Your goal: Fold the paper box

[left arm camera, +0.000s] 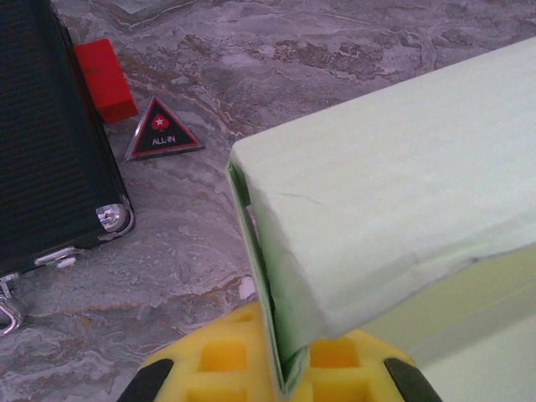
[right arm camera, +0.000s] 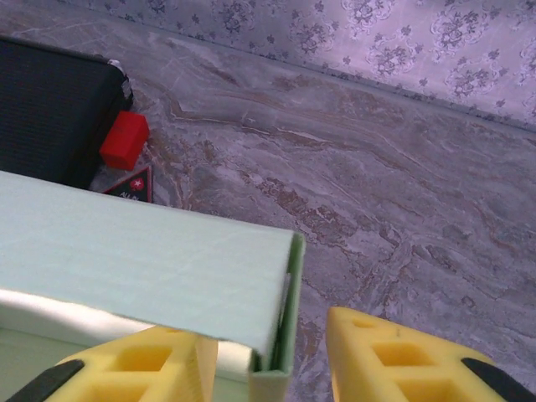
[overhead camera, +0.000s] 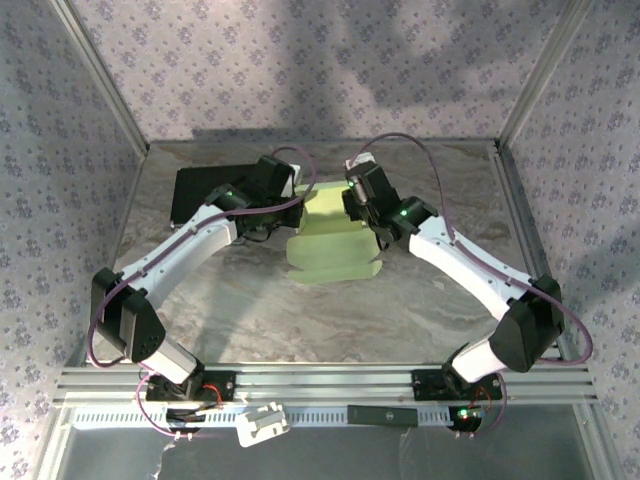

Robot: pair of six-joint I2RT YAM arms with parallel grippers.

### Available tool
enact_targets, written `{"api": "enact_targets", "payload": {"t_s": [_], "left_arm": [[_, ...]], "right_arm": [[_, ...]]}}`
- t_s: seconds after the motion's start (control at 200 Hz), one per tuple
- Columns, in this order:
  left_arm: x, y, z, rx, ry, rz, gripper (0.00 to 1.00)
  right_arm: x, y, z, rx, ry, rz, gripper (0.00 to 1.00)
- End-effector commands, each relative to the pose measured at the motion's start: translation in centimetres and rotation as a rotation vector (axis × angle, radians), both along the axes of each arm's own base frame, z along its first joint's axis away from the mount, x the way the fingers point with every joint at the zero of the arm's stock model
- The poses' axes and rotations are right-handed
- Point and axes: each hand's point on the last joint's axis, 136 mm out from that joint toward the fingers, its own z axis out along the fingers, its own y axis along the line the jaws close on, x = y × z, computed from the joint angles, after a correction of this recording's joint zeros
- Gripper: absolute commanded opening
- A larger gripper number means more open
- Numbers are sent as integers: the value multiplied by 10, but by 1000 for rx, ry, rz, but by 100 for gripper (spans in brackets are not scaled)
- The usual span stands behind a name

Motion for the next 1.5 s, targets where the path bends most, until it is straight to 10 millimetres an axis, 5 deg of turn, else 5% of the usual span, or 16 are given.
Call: {"api": "enact_targets", "payload": {"t_s": [0.0,0.35,0.57,0.899,1.074,1.244,1.499], "left_arm": [[2,-7,18,-25,-27,-17,0],[1,-9,18,-25,-26,-22,0],[1,-10,17,-20,-22,-26,0],[1,-10,19,-22,-28,-23,0],[1,-11,19,-26,-25,-21,0],[0,-10,19,-30,-20,-20,0],[1,-12,21,-36,-25,-19,0]], "right_arm": [[-3,-3,15,42,-4,-3,32],[5,-5,7,-53,-23,-67,19],[9,-21,3,-207,-38,-219,0],[1,-32,16,-259,-67,-316,0],[-2,-8,12,-159,2,-188,0],[-22,13,24,16,51,-29,48],[-42,-8,39,193,-3,-22,60]]}}
